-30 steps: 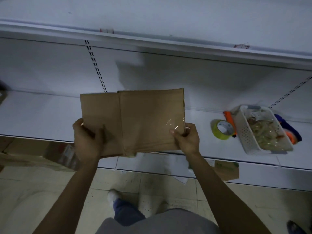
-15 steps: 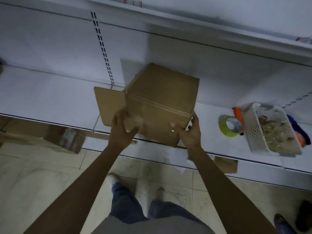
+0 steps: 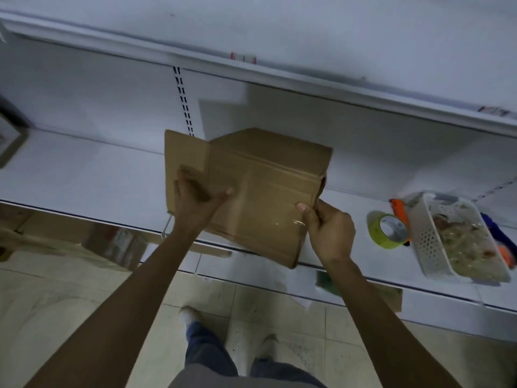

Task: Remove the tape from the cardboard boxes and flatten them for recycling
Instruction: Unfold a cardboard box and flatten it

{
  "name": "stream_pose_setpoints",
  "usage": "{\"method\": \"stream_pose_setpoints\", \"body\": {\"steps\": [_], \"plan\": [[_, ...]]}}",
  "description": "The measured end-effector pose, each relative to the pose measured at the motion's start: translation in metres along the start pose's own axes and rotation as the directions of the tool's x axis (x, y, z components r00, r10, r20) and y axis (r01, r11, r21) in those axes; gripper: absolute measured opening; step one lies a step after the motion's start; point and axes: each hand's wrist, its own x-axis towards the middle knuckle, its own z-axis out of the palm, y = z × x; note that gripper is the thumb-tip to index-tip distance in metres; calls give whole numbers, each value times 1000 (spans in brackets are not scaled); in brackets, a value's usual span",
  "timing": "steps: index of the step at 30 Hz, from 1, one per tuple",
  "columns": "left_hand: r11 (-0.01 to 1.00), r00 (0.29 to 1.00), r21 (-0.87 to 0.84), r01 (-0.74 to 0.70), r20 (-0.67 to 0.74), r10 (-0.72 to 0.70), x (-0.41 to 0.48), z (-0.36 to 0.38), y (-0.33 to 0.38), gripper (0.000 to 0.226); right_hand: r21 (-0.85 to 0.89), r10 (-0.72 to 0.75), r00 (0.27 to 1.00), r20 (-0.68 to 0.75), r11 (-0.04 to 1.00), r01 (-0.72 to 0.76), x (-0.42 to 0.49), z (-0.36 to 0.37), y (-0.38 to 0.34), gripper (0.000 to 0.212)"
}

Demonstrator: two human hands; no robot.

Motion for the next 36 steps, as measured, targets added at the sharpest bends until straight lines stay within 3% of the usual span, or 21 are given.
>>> {"method": "stream_pose_setpoints", "body": {"steps": [3, 6, 7, 10, 12, 14, 18, 22, 25, 28, 34, 36], "plan": [[971, 997, -237, 3, -70, -20, -34, -2, 4, 138, -153, -298, 954, -8, 944, 293, -12, -24, -32, 34], [949, 925, -266, -166, -377, 56, -80, -14, -5, 113, -157, -532, 847, -2, 836, 525, -24, -41, -73, 33], [960, 868, -213, -179, -493, 53, -92, -23, -5, 106, -116, -571, 821, 8, 815, 568, -27, -42, -87, 30], [999, 624, -43, 18, -780, -45, -126, -68, -7, 98, 157, -564, 819, 108, 823, 546, -43, -44, -128, 37], [998, 507, 44, 55, -862, 10, -149, -105, -4, 96, 307, -567, 796, 210, 812, 497, -50, -45, -155, 37], [993, 426, 98, 70, -903, 58, -170, -137, -1, 93, 348, -630, 737, 242, 766, 541, -56, -51, -184, 38], [997, 311, 83, 4, -947, 78, -204, -170, 16, 79, 268, -772, 627, 104, 629, 730, -68, -79, -246, 44], [915, 255, 378, -142, -879, 403, -224, -182, 34, 63, 188, -848, 520, -107, 496, 848, -83, -110, -285, 44], [841, 223, 486, -239, -815, 534, -236, -201, 46, 67, 141, -863, 465, -196, 444, 885, -104, -129, -305, 44], [768, 158, 547, -333, -771, 617, -253, -237, 58, 69, 99, -848, 448, -282, 438, 893, -134, -147, -328, 40], [544, -42, 714, -440, -622, 782, -271, -301, 90, 69, 40, -740, 436, -513, 486, 873, -178, -170, -353, 39], [492, -54, 743, -454, -574, 817, -272, -306, 110, 69, 38, -710, 439, -551, 505, 863, -179, -180, -355, 37]]}}
